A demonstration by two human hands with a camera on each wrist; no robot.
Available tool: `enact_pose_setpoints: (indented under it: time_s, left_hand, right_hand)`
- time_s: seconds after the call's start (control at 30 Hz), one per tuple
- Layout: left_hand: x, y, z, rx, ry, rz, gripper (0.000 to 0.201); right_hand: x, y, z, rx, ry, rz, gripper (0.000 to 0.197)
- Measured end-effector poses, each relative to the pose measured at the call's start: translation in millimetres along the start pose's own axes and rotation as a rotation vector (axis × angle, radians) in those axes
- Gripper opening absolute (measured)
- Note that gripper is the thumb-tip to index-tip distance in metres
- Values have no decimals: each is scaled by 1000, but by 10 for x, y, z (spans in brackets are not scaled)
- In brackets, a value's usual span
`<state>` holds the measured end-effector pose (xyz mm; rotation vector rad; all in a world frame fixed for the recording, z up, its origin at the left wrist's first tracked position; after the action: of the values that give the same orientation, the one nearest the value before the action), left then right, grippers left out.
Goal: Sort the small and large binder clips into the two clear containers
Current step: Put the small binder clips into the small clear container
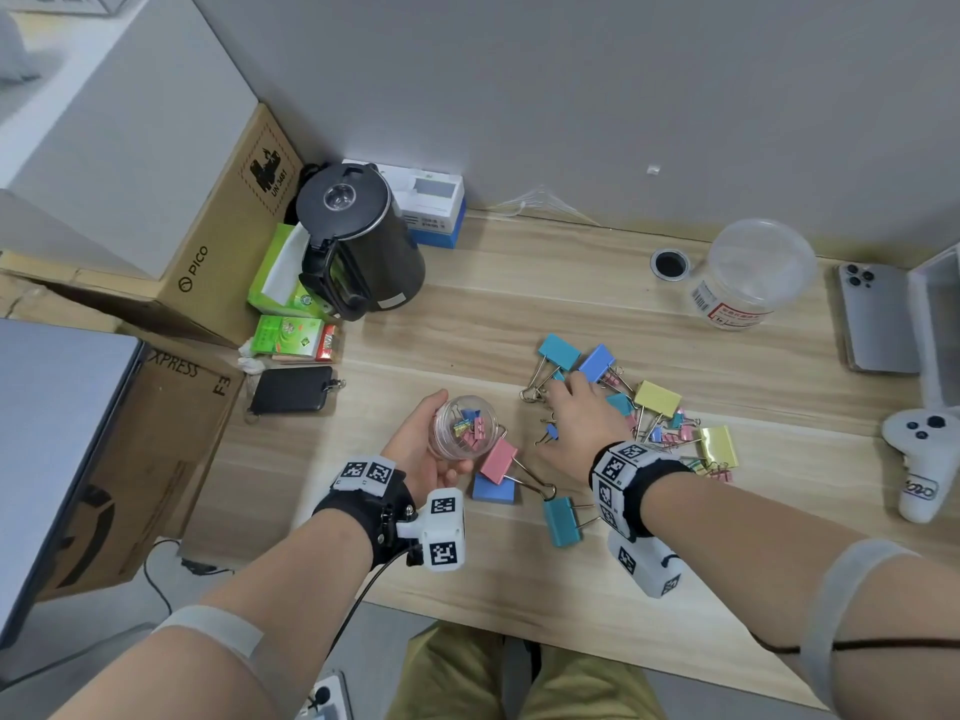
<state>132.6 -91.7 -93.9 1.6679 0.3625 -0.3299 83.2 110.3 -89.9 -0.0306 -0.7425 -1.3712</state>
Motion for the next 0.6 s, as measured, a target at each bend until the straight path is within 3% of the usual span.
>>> enact_pose_setpoints:
  time_s: [0.1, 0.23, 0.33, 0.6]
  left_hand:
    - [-12, -25, -5, 2, 4, -3, 61]
    - [-11, -48, -7, -1, 1, 4, 62]
    - [-27, -53, -20, 8, 6, 5, 62]
    - [-67, -105, -29, -7, -3, 14, 63]
  right_hand:
    - [9, -30, -55, 10, -35, -22, 56]
    - [-3, -50, -121, 41, -73, -2, 30]
    - [-56, -49, -91, 13, -134, 23, 27]
    - [-192, -18, -59, -62, -213, -33, 69]
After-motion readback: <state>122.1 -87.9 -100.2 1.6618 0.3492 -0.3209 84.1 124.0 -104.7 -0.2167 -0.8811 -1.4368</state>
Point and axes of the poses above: each hand's wrist, its own y-axis away from the middle knuckle, its own z-axis out of the back of the hand, x = y × z, the point moved 5 cm from there along -y, towards the middle knuckle, and after that the axes turned 14 degrees about -y, right-handed, at the moved point
